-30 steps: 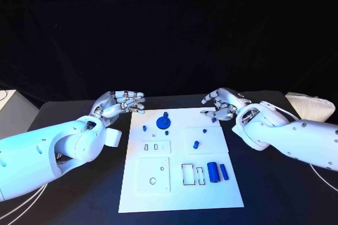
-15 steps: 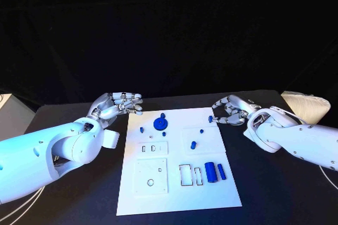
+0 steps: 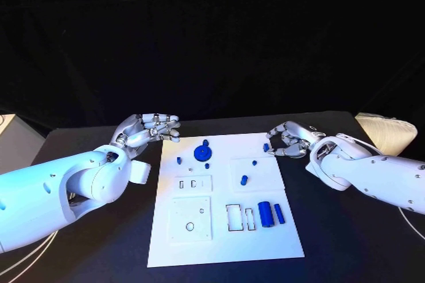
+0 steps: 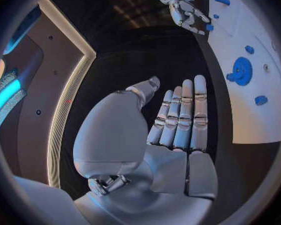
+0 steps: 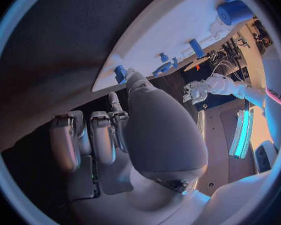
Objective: Assemble the parts on the task board
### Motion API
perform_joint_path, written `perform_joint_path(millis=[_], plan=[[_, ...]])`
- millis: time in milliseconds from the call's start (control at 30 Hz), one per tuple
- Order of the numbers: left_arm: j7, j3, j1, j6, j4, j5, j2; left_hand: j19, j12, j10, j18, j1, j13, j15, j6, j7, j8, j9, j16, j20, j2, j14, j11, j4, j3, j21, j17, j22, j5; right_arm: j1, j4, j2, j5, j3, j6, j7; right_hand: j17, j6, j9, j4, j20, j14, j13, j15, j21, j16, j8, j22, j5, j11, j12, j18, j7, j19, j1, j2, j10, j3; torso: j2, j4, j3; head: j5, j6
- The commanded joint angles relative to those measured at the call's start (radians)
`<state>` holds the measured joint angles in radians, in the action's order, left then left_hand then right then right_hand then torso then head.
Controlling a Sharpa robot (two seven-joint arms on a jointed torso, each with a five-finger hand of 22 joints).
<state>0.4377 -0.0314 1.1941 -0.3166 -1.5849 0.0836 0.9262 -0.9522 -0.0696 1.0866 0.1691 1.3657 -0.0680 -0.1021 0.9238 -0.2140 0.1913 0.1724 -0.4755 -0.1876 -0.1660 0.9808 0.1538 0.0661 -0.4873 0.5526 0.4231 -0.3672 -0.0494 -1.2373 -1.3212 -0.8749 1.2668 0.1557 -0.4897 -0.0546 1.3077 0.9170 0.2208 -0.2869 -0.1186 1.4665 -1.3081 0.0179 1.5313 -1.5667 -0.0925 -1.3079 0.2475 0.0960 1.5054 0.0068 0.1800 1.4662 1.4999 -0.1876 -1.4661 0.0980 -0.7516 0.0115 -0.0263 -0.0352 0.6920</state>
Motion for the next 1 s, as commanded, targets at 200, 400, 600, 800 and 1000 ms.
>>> perform_joint_path(millis=[200, 400, 600, 800, 1000], plan=[[0.006, 0.001, 0.0, 0.018, 0.0, 0.003, 0.0, 0.01, 0.004, 0.0, 0.003, -0.002, 0.002, 0.0, 0.004, -0.001, -0.006, -0.002, -0.004, 0.002, 0.007, -0.007, 0.004, -0.003, -0.008, 0.006, 0.002, -0.003, 0.0, 0.005, 0.01, 0.013, 0.02, 0.0, 0.025, -0.016, 0.262, 0.046, 0.007, 0.005, -0.002, 0.104, -0.206, -0.003, 0.004, -0.004, -0.025, -0.235, -0.005, -0.009, 0.009, 0.003, -0.01, 0.084, 0.023, 0.016, -0.049, 0.027, 0.001, 0.0001, 0.0007, 0.003, 0.007], [0.005, 0.001, 0.0, 0.018, 0.0, 0.003, 0.0, 0.01, 0.004, 0.0, 0.003, -0.002, 0.002, 0.0, 0.004, -0.001, -0.006, -0.002, -0.004, 0.002, 0.007, -0.007, 0.004, -0.003, -0.008, 0.006, 0.002, -0.003, 0.0, 0.007, 0.012, 0.02, 0.02, 0.0, 0.031, -0.018, 0.263, 0.076, 0.011, 0.004, 0.006, 0.104, -0.213, -0.011, 0.004, -0.004, -0.042, -0.236, -0.008, -0.017, 0.015, 0.003, -0.019, 0.084, 0.027, 0.026, -0.056, 0.052, 0.001, -0.0016, -0.0002, 0.004, 0.009], [0.005, 0.001, 0.0, 0.018, 0.0, 0.004, 0.0, 0.01, 0.004, 0.0, 0.003, -0.002, 0.002, 0.0, 0.004, -0.001, -0.006, -0.002, -0.004, 0.002, 0.007, -0.007, 0.004, -0.003, -0.008, 0.006, 0.002, -0.003, 0.0, 0.009, 0.015, 0.025, 0.02, 0.0, 0.041, -0.016, 0.263, 0.089, 0.012, 0.004, 0.011, 0.104, -0.215, -0.018, 0.005, -0.004, -0.051, -0.236, -0.009, -0.024, 0.018, 0.003, -0.027, 0.085, 0.029, 0.029, -0.059, 0.069, 0.001, -0.0006, -0.0003, 0.003, 0.01], [0.004, 0.001, 0.0, 0.017, 0.0, 0.004, 0.0, 0.01, 0.004, 0.0, 0.003, -0.002, 0.002, 0.0, 0.004, -0.001, -0.006, -0.002, -0.004, 0.002, 0.007, -0.007, 0.004, -0.003, -0.008, 0.006, 0.002, -0.003, 0.0, 0.011, 0.019, 0.029, 0.023, 0.0, 0.05, -0.013, 0.263, 0.095, 0.012, 0.005, 0.014, 0.104, -0.217, -0.021, 0.007, -0.004, -0.054, -0.238, -0.009, -0.026, 0.019, 0.002, -0.03, 0.086, 0.03, 0.029, -0.061, 0.077, 0.001, -0.0004, -0.0007, 0.002, 0.012], [0.004, 0.001, 0.0, 0.017, 0.0, 0.004, 0.001, 0.01, 0.004, 0.0, 0.003, -0.002, 0.002, 0.0, 0.004, -0.001, -0.006, -0.002, -0.004, 0.002, 0.007, -0.007, 0.004, -0.003, -0.008, 0.006, 0.002, -0.003, 0.0, 0.012, 0.024, 0.034, 0.027, 0.001, 0.055, -0.008, 0.263, 0.098, 0.012, 0.006, 0.016, 0.104, -0.218, -0.023, 0.008, -0.004, -0.056, -0.239, -0.009, -0.028, 0.02, 0.002, -0.031, 0.086, 0.031, 0.03, -0.062, 0.084, 0.0, -0.0006, -0.0004, 0.002, 0.014]])
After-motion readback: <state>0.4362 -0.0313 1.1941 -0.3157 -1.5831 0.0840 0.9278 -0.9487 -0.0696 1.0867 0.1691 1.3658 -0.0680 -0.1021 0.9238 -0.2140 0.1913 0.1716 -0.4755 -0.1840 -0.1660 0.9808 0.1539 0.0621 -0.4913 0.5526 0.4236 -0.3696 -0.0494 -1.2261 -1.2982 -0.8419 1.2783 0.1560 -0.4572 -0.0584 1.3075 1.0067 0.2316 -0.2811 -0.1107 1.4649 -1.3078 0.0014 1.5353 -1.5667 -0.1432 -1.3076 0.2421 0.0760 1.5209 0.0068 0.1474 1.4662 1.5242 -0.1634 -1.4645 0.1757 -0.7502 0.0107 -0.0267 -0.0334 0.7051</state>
